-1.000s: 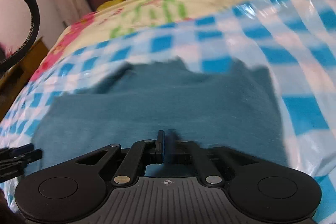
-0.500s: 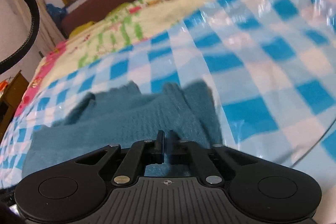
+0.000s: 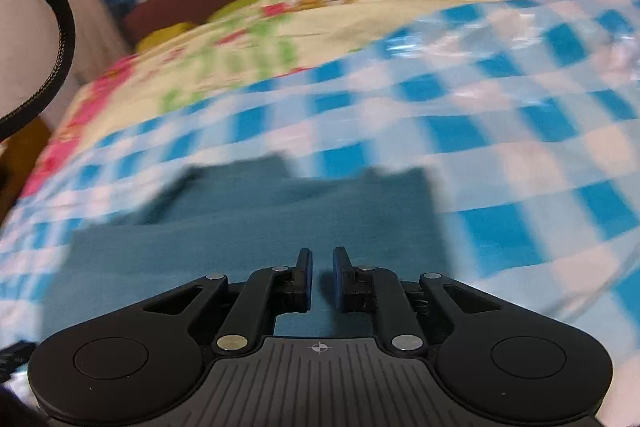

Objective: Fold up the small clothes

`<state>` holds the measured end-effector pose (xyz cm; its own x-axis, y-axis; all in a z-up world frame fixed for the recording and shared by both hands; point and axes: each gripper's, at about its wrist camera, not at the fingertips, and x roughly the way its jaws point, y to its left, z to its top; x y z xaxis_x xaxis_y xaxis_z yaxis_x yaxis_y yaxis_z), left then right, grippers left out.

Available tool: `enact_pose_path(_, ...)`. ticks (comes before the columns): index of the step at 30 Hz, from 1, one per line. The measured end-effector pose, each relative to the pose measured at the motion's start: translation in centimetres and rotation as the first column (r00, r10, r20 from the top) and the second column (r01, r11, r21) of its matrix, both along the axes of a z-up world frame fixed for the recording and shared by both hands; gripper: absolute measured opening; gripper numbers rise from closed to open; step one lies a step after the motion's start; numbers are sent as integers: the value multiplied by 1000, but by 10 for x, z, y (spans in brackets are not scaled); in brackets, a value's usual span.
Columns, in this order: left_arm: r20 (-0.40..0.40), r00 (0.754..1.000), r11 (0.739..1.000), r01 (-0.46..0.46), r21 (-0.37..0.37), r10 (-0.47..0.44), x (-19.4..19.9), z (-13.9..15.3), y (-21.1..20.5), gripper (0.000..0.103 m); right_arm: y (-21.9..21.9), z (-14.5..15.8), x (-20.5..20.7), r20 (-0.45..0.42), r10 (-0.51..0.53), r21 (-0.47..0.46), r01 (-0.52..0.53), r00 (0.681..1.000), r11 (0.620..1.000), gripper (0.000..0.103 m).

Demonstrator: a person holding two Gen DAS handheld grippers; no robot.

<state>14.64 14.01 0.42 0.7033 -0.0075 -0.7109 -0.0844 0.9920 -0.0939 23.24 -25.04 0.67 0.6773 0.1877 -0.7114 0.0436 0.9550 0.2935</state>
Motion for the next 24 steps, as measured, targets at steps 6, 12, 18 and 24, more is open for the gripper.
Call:
enact_pose_path(6, -24, 998, 998, -57, -38, 56, -18, -5, 16, 47, 104, 1, 18, -45, 244, 76, -241, 969, 968, 25)
enact_pose_path(12, -38, 998, 997, -54, -63, 52, -20, -14, 20, 48, 172, -4, 22, -45, 367, 55, -364, 929, 930, 28)
enact_pose_path(18, -27, 999, 999, -29, -43, 28, -19, -5, 12, 47, 158, -17, 15, -75, 350, 38, -348, 934, 937, 27)
enact_pose_path(24, 66, 991, 993, 115, -19, -114, -10, 24, -31, 48, 50, 18, -32, 26, 155, 83, -156, 988, 984, 33)
